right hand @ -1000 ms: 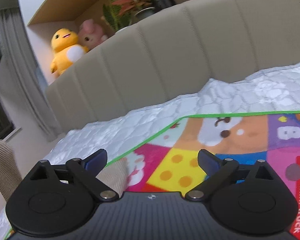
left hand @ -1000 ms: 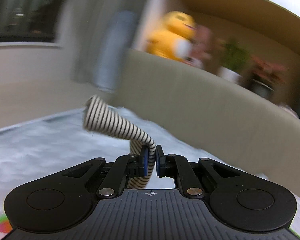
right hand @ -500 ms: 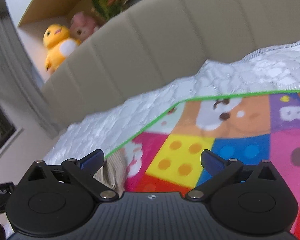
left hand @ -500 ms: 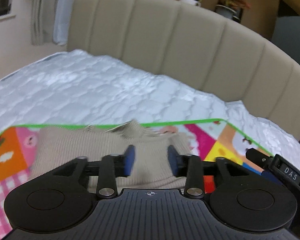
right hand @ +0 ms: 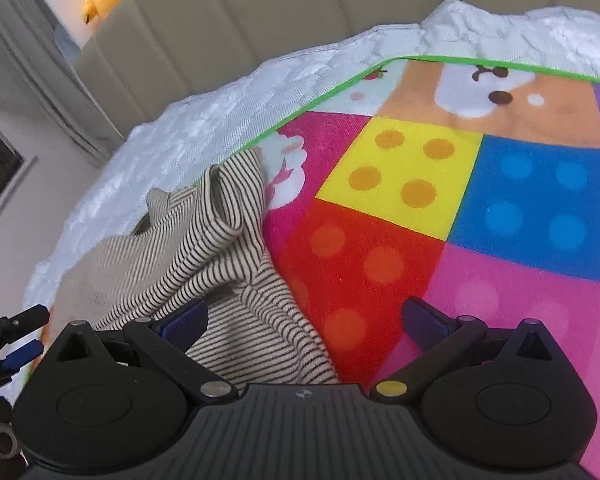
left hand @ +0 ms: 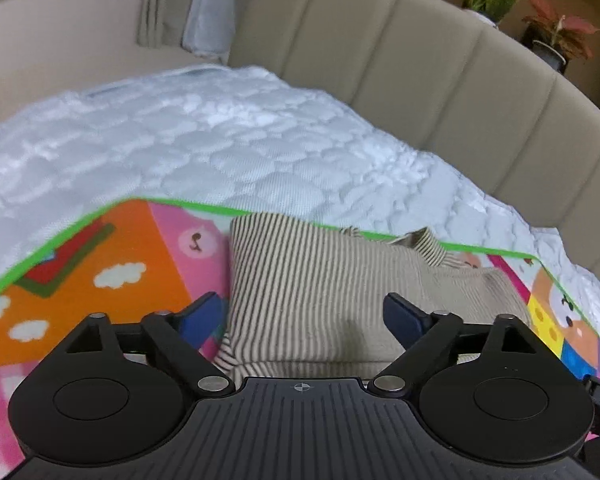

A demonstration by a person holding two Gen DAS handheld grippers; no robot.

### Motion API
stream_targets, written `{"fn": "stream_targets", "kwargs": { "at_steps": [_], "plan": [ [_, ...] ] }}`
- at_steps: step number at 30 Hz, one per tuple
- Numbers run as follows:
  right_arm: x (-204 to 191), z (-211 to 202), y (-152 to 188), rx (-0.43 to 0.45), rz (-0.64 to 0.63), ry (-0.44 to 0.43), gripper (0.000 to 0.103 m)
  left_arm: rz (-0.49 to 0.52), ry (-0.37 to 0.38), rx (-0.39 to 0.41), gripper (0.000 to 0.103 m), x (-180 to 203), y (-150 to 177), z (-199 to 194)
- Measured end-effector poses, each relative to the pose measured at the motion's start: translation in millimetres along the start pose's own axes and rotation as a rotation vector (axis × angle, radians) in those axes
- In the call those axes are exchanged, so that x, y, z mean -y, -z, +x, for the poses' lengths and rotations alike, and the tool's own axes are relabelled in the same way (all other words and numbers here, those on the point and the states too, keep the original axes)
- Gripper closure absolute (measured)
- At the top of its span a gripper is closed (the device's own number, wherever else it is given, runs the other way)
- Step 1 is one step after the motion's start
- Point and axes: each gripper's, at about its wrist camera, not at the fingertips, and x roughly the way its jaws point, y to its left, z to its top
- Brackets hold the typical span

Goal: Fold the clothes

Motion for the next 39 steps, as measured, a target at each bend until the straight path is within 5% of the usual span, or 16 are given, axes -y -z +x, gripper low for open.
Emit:
{"fn": "stream_targets", "kwargs": {
  "at_steps": [4, 7, 11, 13, 15, 18, 22, 25, 27, 31, 36, 39],
  "plan": [
    [-16.3, 1.7, 6.6, 0.011, -0.103, 0.063, 0.000, 0.008, 0.056, -0.035, 0.008, -14.2, -2.4, 9.4],
    [-36.0, -15.5, 9.3, 0.159, -0.178, 0.034, 0.008, 0.000, 0.071, -0.030, 0.008, -26.3, -4.5, 11.4],
    [-80.7, -12.5, -5.2, 0.272, -0.384, 0.068, 0.032, -0.016, 0.061, -0.046, 0.007, -33.5, -4.7, 20.6],
    [-89.9, 9.4, -18.2, 0.234, -0.391, 0.088, 0.045, -0.029, 0.065, -0.059, 0.007, -36.3, -5.3, 26.1],
    [-91.8, 37.4, -28.1, 0.132, -0.371, 0.076, 0.076, -0.029, 0.083, -0.041, 0.007, -37.3, -6.3, 23.3],
    [-101.9, 32.2, -37.2, 0.156, -0.419, 0.053, 0.087, -0.047, 0.145, 0.000, 0.007, -39.8, -8.8, 17.6],
    [-111.4, 5.6, -48.8, 0.268, -0.501, 0.047, 0.087, -0.113, 0.270, 0.029, 0.007, -43.0, -9.6, 14.3],
    [-94.6, 14.5, -45.9, 0.231, -0.500, 0.089, 0.087, -0.153, 0.324, 0.011, 0.006, -42.4, -6.1, 21.3],
    [-81.5, 32.0, -36.0, 0.165, -0.491, 0.121, 0.086, -0.107, 0.269, 0.000, 0.006, -37.9, -4.1, 25.0],
    [-68.8, 33.0, -21.5, 0.174, -0.464, 0.131, 0.084, -0.054, 0.171, -0.046, 0.007, -34.5, 1.8, 35.8],
    [-84.3, -0.3, -23.6, 0.270, -0.527, 0.097, 0.077, -0.046, 0.163, -0.050, 0.006, -35.1, 3.2, 36.7],
    [-91.3, -12.3, -22.5, 0.258, -0.496, 0.002, 0.077, -0.048, 0.163, -0.052, 0.006, -36.1, 3.1, 36.5]
  ]
}}
